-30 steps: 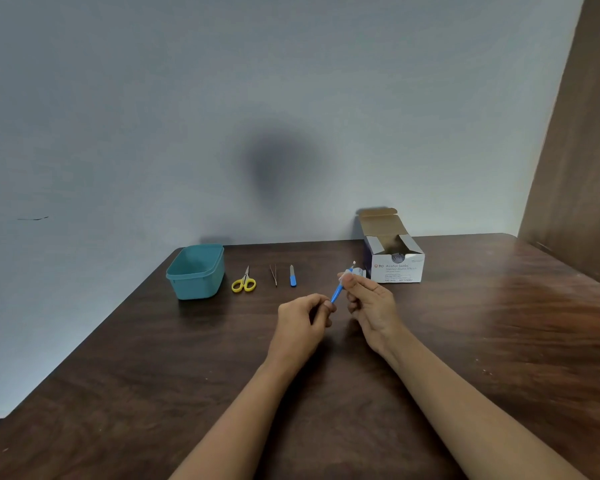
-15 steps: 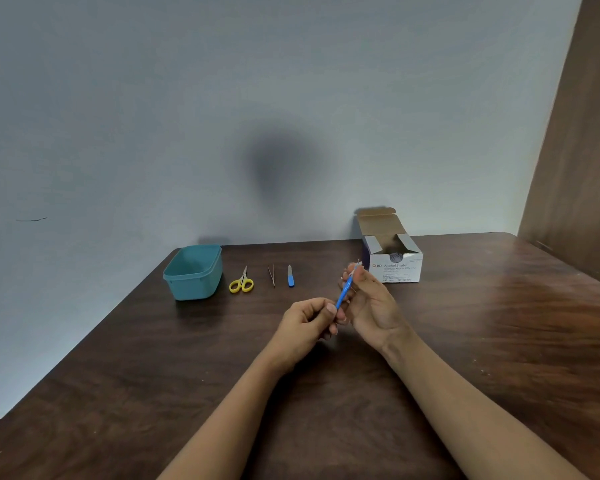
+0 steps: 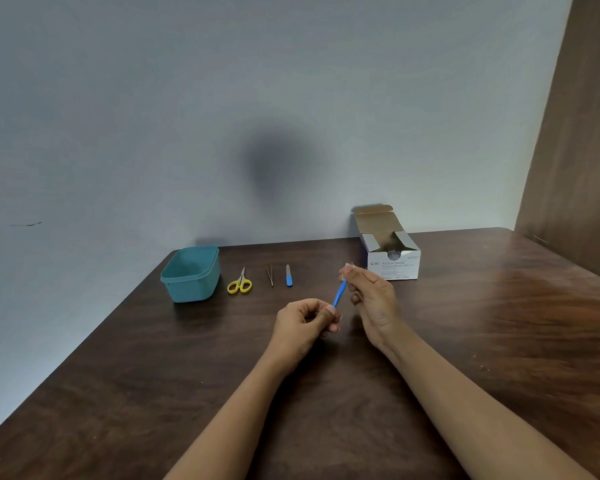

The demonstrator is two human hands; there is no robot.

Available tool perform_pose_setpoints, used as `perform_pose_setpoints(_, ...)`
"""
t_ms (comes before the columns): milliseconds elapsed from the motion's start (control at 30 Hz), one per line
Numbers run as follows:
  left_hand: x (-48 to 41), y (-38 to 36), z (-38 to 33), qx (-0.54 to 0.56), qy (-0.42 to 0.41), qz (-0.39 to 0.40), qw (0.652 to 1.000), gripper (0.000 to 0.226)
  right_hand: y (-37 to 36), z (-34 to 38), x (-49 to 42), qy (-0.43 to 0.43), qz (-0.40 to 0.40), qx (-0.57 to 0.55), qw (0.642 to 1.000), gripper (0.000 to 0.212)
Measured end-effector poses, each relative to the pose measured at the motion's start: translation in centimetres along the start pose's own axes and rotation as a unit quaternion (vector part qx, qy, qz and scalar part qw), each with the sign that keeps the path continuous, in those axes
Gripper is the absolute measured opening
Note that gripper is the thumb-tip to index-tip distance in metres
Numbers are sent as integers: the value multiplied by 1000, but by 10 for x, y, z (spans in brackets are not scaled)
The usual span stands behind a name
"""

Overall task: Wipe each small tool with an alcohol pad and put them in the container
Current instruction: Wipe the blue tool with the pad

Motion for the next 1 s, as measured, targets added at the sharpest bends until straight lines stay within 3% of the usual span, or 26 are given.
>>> perform_pose_setpoints(300,1,-6,-2,17,-5,51,999,21,5,-5,-5,-55,-39,-153,986,11)
perform_pose_setpoints(533,2,-7,-4,13,-8,51,999,19,30,-1,-18,-44,-119,-144,981,10)
perform_pose_setpoints(767,1,0,-2,24,-25,-6,999,17,13,-8,-15,-39,-3,-65,997,8)
perform_pose_setpoints(1000,1,5,-3,26,-36,-36,998,17,11,-6,-11,-21,46,10,999,15)
Point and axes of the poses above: each hand's wrist, its own x-axis away from the middle knuckle, its own y-axis out of the back of the hand, z = x × y, the point moved 5 cm from there along -x, towards the middle knuckle, and after that the axes turned 8 degrees about y, right-handed, at the moved point
